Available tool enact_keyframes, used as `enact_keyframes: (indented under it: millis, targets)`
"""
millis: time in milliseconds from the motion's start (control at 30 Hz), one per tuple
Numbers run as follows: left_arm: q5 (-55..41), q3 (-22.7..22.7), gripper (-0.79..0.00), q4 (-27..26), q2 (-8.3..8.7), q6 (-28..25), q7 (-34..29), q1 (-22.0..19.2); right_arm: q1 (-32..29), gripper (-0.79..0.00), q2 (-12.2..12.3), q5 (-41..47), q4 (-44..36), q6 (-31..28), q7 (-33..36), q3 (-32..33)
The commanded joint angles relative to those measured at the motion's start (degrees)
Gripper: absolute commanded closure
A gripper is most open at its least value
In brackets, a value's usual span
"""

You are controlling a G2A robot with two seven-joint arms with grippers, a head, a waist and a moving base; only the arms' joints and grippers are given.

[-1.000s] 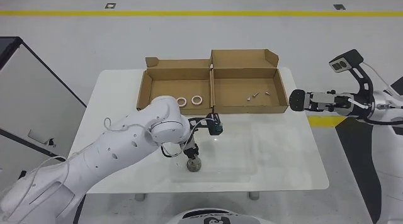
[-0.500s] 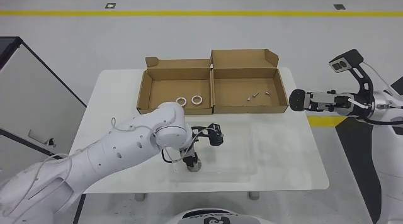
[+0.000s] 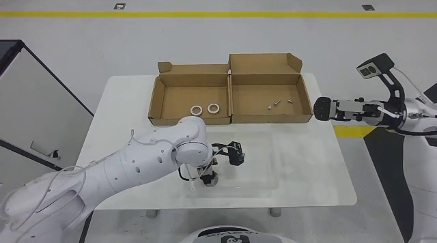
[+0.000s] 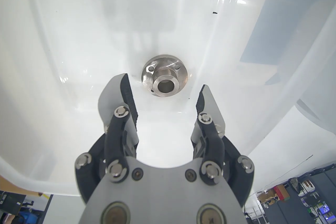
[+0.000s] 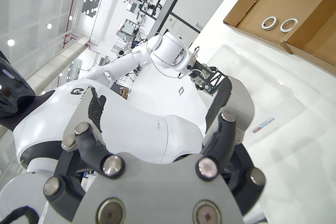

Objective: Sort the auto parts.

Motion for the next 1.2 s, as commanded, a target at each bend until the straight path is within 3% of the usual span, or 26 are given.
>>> enact_keyframes:
  millis: [0,400,633,833,967,1167]
  targets:
    - [-0.05,0.47,-0.514,0.25,-0.17,0.10,-0.10,-0.25,0.00,-0.785,0.00,0.00,0.00,0.00,0.00,0.00]
    - [1.91,2.12,-0.391,1.67,-1.17,1.59,-1.12,-0.85,0.00,-0.785,0.00,0.00,0.00,0.00,0.00,0.00]
    - [2.20,2.50,-0.382,2.76,-1.95,1.68,-1.42,-0.81,0.00,-0.785,0.00,0.00,0.00,0.00,0.00,0.00]
    - [2.22,2.68,-0.311,4.07,-2.73,1.23,-1.00,-0.95,0.00,-0.785,0.00,0.00,0.00,0.00,0.00,0.00]
    - [3.02,2.66,-0.212,4.89,-3.42,1.48,-0.02,-1.26,0.00,-0.785,0.00,0.00,0.00,0.00,0.00,0.00]
    - [4.53,2.71,-0.197,5.99,-4.48,1.95,1.54,-1.72,0.00,-0.785,0.00,0.00,0.00,0.00,0.00,0.00]
